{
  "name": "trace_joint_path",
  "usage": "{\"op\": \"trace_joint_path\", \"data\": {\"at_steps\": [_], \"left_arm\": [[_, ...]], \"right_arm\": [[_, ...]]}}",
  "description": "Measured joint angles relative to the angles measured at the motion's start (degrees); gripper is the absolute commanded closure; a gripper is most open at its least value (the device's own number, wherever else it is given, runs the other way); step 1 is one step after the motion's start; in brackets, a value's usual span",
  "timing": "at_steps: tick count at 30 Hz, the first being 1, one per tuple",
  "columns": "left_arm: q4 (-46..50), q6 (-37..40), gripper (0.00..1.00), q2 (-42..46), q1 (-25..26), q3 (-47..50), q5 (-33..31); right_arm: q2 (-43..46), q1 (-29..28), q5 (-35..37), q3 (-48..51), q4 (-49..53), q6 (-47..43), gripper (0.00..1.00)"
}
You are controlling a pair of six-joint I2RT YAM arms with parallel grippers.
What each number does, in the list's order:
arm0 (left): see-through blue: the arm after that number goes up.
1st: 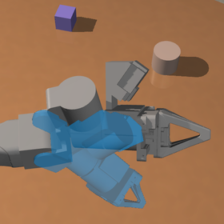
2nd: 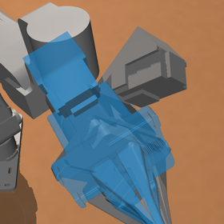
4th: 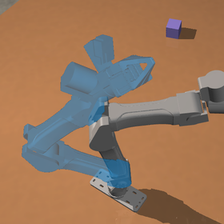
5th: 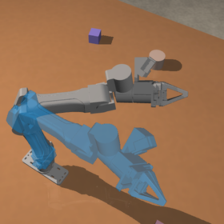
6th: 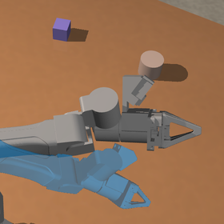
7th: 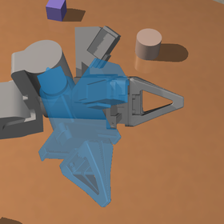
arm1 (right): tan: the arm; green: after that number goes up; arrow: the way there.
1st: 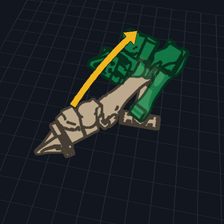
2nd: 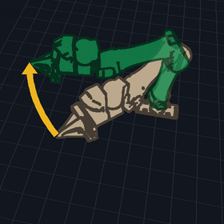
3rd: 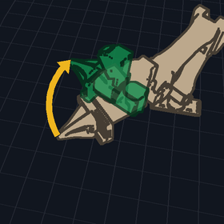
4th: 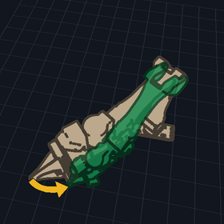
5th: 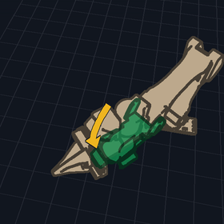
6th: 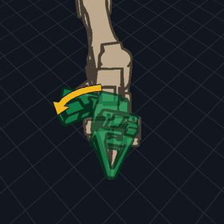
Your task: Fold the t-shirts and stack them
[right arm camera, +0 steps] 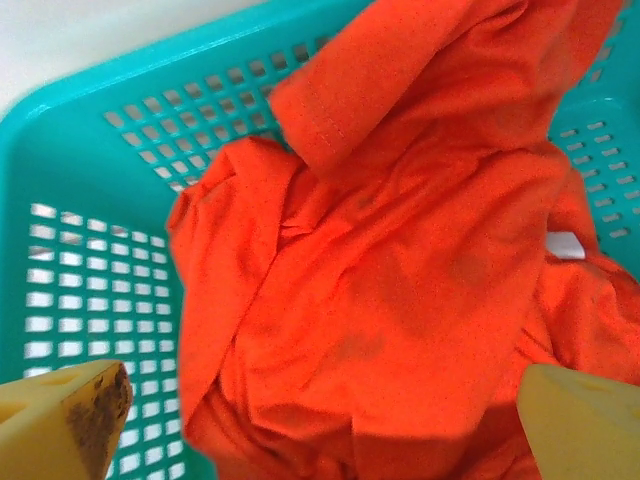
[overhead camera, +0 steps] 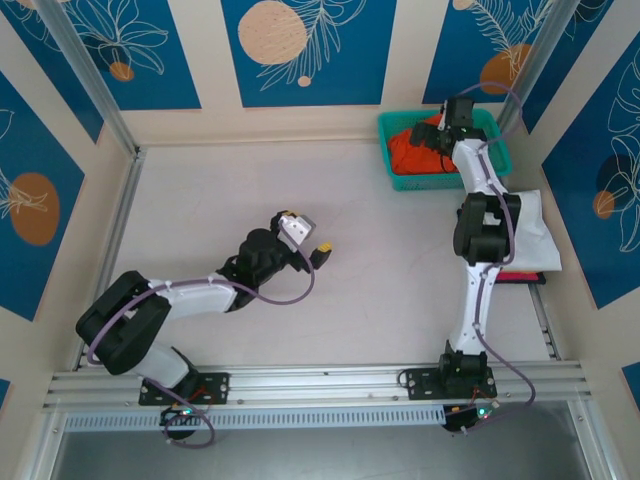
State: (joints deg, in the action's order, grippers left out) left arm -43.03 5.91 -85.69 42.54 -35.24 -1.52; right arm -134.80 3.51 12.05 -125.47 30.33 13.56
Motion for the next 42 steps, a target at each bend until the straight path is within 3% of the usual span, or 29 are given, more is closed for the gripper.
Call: {"op": "trace_joint_path", "data": {"at_steps": [6, 11, 13, 21, 28, 35, 42], "left_arm": [[0.2, 0.0, 0.00, 0.0, 0.2, -0.1, 0.0], [0.5, 0.0, 0.00, 0.0, 0.2, -0.3, 0.0], [0.6, 0.0, 0.00, 0.0, 0.2, -0.3, 0.0], [0.6, -0.9, 0.00, -0.6, 0.3, -0.4, 0.0], [0.6, -1.5, 0.00, -0.8, 0.3, -0.5, 0.0], [0.6, -1.9, 0.00, -0.7, 0.3, -0.5, 0.0], [0.5, -2.8, 0.00, 0.0, 0.3, -0.5, -0.1]], "right_arm": [[-12.8, 0.0, 0.7, -18.9, 9.4, -2.4, 0.00], [-18.4, 0.0, 0.7, -24.0, 12.4, -6.6, 0.01], [-20.0, 0.0, 0.6, -25.2, 13.3, -8.8, 0.07], [-21.4, 0.0, -2.5, -27.5, 17.7, -19.6, 0.38], [-21.4, -0.1, -4.7, -27.4, 22.6, -24.8, 0.98], [-20.0, -0.1, -5.0, -26.8, 22.7, -22.3, 1.00], [-11.6, -0.3, -6.0, -25.9, 19.6, -17.3, 1.00]]}}
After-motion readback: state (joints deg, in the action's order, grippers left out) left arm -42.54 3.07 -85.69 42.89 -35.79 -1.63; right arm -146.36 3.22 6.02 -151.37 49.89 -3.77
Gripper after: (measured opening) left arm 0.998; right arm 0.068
